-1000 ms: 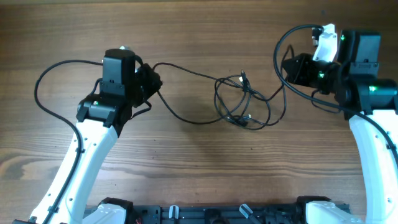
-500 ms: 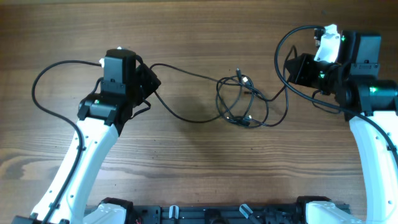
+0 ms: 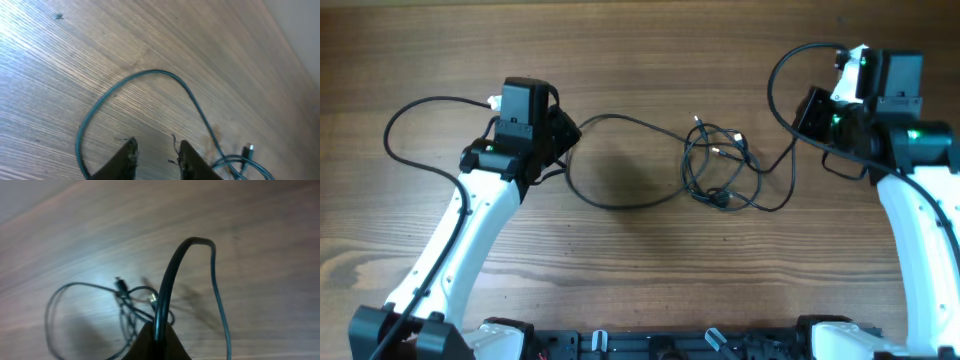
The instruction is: Untangle cables
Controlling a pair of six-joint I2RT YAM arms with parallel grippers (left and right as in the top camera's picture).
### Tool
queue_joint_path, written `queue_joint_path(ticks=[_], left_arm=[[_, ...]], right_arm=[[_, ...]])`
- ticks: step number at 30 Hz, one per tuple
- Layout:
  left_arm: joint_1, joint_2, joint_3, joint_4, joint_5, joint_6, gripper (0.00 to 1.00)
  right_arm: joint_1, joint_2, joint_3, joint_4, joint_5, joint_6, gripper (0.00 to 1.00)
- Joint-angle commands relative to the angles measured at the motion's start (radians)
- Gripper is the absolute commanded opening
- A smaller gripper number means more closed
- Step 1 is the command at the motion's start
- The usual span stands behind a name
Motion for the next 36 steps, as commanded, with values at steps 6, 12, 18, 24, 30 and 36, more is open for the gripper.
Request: queue_joint_path(ticks=[6,12,18,24,30,36], left_arm=[[0.004,0.020,0.006,0.044,0.025,0.054,0.36],[-0.075,0.076,0.006,0.216,0.240,0.193,0.54],[-0.215,0.243,0.006,0.481,0.259,0.216,0.64],[-0.346,0.483,0.024,0.835,0.261,0.296,0.66],[-0.387,0.666,0.218,0.715,0.278,0.451,0.63],[-0.414,0.696,0.298,0.629,0.304,0.590,0.62]], right_arm=[[-0.006,0.091,-0.001,0.038,-0.105,-0.038,0.04],[-0.006,0.094,-0.001,0.037,-0.119,-0.034,0.04],[-0.006,0.094,-0.001,0.015,-0.122,-0.034,0.04],[-0.006,0.094,-0.001,0.010,-0.133,-0.034,0.04],[-0.006,0.094,-0.001,0.010,-0.151,-0.034,0.04],[-0.006,0.094,-0.001,0.011,-0.152,-0.034,0.04]])
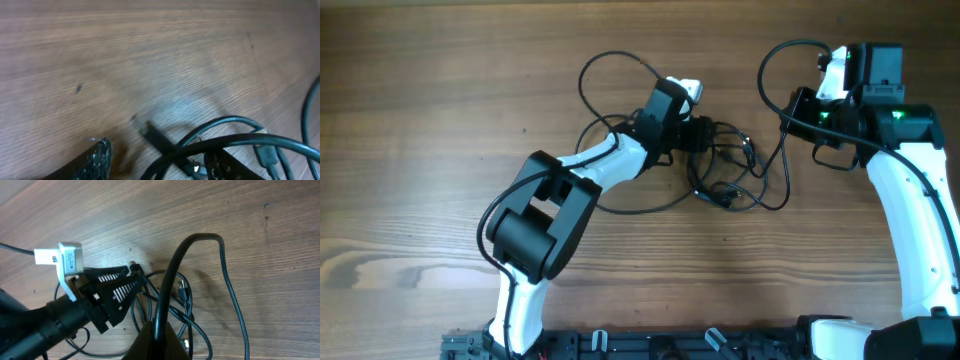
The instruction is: Untangle cables
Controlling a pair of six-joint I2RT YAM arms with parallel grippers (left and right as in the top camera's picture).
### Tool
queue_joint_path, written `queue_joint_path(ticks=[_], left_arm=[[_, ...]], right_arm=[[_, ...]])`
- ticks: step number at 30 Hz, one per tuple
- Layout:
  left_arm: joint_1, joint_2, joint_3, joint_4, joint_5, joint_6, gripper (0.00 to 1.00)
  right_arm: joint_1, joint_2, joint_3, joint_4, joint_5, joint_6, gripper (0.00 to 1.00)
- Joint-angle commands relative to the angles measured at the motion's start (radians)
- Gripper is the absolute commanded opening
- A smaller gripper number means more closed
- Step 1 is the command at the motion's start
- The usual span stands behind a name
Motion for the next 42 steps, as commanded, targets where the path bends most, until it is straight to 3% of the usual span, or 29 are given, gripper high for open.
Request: queue_joint_path(ticks=[1,11,17,23,27,35,42], left_arm=[[-0.019,-0.004,0.040,0.010,0.028,0.126,0.62],[-0.031,0.045,0.040,0.144,0.017,0.121,0.55],[-0.031,0.064,0.040,0.138,-0.030,0.121,0.50],[-0.031,0.064,0.040,0.093,-0.068,0.060,0.26],[-0.031,0.064,0.040,0.052,-0.124,0.061,0.05],[0.010,0.001,0.040,-0.028,-0.140,-0.041,0.04],[0.122,-0.209,0.040,-0.309,-0.131,-0.097,0.04]], right_arm=[[-0.004,0.006,-0.001,0.003,-0.020,-0.010,0.04],[-0.004,0.006,-0.001,0.002,-0.025,-0.010,0.04],[-0.004,0.006,-0.001,0.002,-0.050,-0.011,0.04],[-0.004,0.006,-0.001,0.002,-0.050,-0.021,0.04],[-0.004,0.006,-0.001,0.001,-0.050,-0.027,0.04],[-0.004,0.006,-0.001,-0.001,-0.050,-0.028,0.04],[-0.004,0.006,-0.001,0.000,-0.050,-0.027,0.04]])
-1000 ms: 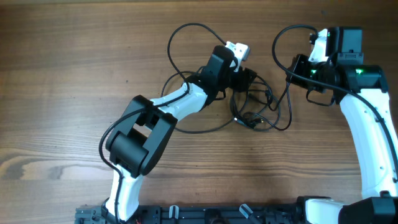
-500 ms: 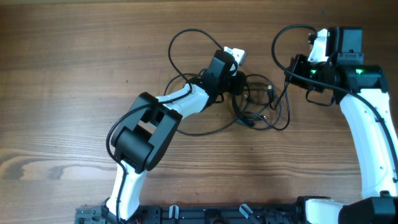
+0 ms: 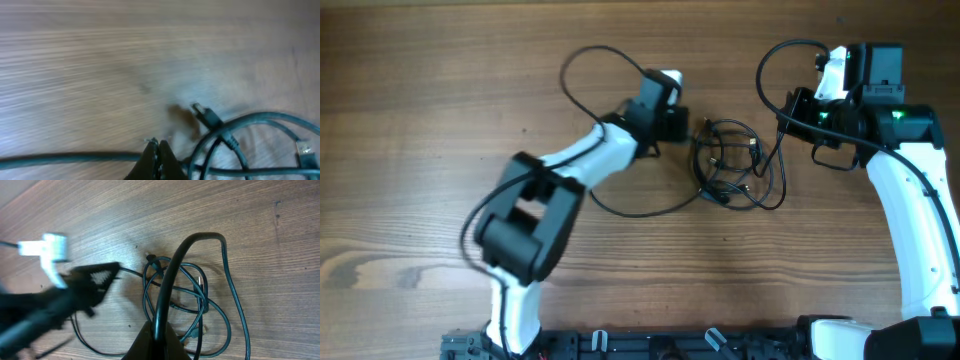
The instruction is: Untangle cables
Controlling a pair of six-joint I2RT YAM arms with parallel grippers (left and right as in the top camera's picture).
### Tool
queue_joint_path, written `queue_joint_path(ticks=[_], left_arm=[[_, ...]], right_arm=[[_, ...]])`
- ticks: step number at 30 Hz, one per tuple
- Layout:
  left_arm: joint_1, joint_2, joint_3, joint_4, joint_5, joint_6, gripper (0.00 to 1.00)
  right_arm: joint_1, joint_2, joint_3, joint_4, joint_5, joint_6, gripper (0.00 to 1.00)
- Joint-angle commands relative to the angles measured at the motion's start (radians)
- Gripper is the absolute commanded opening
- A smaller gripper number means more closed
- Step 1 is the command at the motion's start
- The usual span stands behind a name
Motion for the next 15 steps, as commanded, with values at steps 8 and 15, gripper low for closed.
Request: queue_joint_path(ticks=[8,15], left_arm=[[0.113,-0.329,0.008,-0.364,-0.008,-0.046,0.04],[0.161,-0.445,0.008,-0.443,0.006,-0.082,0.04]], right_arm=[[-0.004,0.006,-0.001,0.000,-0.016,-0.020,0.04],[-0.004,0.006,-0.001,0.000,-0.016,-0.021,0.04]])
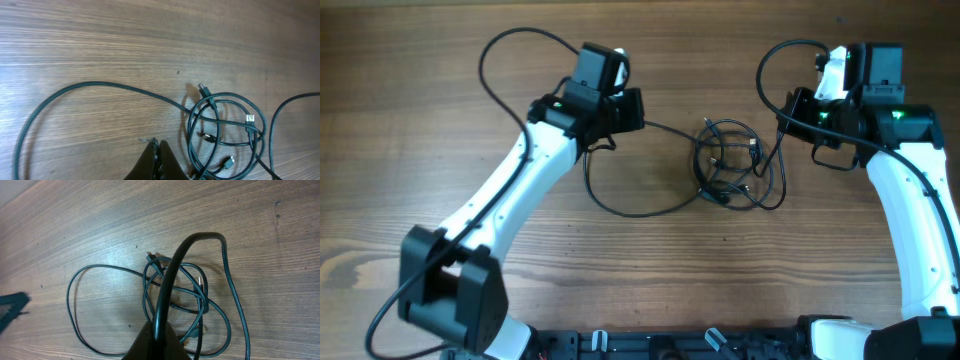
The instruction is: Untangle cables
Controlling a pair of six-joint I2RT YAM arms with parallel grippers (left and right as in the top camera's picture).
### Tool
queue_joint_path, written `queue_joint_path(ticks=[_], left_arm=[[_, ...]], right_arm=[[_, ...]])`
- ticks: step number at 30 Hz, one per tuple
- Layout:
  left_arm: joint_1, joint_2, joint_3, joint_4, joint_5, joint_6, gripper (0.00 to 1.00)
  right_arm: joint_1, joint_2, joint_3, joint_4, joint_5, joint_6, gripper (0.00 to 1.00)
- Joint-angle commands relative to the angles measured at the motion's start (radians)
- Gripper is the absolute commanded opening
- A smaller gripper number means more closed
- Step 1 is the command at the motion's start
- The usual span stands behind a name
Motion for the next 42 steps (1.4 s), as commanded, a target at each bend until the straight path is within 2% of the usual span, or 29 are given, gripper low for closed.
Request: queue_joint_path(ticks=[1,16,27,31,36,41,42], left_arm=[[0.040,-0.086,0.007,-0.024,0.016,-0.039,0.04],[0.172,-0.200,0.007,-0.106,0.024,-0.037,0.04],[0.426,-0.216,0.012,-0.104,0.021,-0.016,0.04],[0.506,-0.219,0.012,-0.113,0.104,-0.017,0.04],[0.494,-0.216,0.012,-0.129,0.267,-0.016,0.04],[0.363,-0.191,0.011,-0.128,0.339,-0.011,0.04],[0.343,-0.185,0.011,-0.128,0.338,-0.011,0.09]], right_arm=[[-0.004,0.006,-0.001,0.001,-0.016,-0.021,0.04],[-0.005,0.026,-0.001,0.006,0.001,-0.047,0.04],[-0.127,0.026,-0.001,0.015,0.011,-0.043,0.04],[-0.134,0.030,-0.001,0.031,0.000,-0.042,0.04],[-0.107,0.039,-0.001,0.080,-0.208,-0.103,0.04],[-0.085,0.039,-0.001,0.083,-0.286,-0.095,0.04],[-0.085,0.039,0.000,0.091,-0.320,-0.095,0.04]])
